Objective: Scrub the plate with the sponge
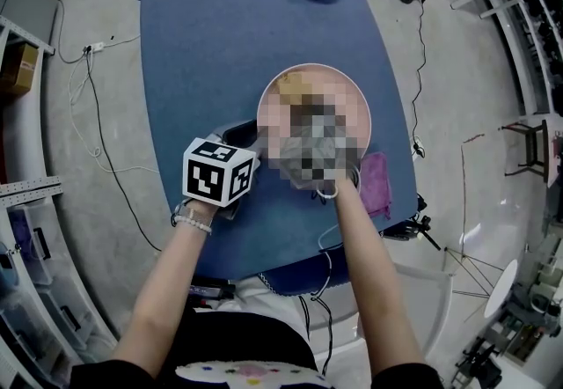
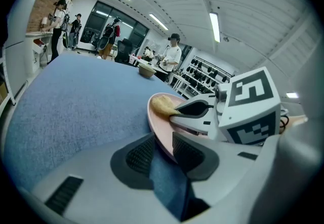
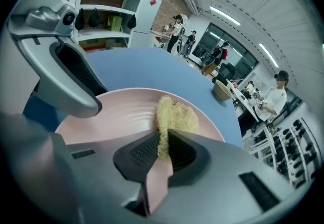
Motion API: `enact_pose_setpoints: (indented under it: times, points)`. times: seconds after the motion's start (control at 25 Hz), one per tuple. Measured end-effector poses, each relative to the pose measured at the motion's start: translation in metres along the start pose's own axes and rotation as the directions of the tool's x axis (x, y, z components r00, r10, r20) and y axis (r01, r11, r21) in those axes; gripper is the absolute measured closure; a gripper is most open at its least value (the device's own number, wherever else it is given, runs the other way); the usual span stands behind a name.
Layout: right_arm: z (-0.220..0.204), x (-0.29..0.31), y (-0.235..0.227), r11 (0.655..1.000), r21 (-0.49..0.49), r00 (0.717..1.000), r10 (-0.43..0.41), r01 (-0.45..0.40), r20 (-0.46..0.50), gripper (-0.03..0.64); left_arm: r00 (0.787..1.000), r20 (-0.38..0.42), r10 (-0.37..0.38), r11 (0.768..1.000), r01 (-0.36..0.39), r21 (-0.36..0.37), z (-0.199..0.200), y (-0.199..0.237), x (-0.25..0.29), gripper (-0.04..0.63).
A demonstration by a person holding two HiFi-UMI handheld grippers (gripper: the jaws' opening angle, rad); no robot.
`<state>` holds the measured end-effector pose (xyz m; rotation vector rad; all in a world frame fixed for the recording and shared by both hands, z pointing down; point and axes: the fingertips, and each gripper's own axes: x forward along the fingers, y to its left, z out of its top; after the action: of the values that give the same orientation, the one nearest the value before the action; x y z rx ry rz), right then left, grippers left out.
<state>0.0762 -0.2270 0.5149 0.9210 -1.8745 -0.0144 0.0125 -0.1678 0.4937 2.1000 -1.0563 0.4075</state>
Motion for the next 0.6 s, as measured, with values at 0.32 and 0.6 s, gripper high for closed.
enact_pose_setpoints:
  times: [0.32,0.6]
  points:
    - [0.008,-0.010,0.030,0.993,-0.070,0.994,0.102,-0.099,0.035,0.577,1.000,0.001,0.002,1.000,-0.002,-0.002,0.001,0.000,0.001,0.476]
    - [0.009,-0.018,0.046,0.983,-0.089,0.985,0.164,-0.158,0.056,0.577,1.000,0.002,0.005,1.000,-0.005,-0.002,0.001,0.001,0.000,0.476]
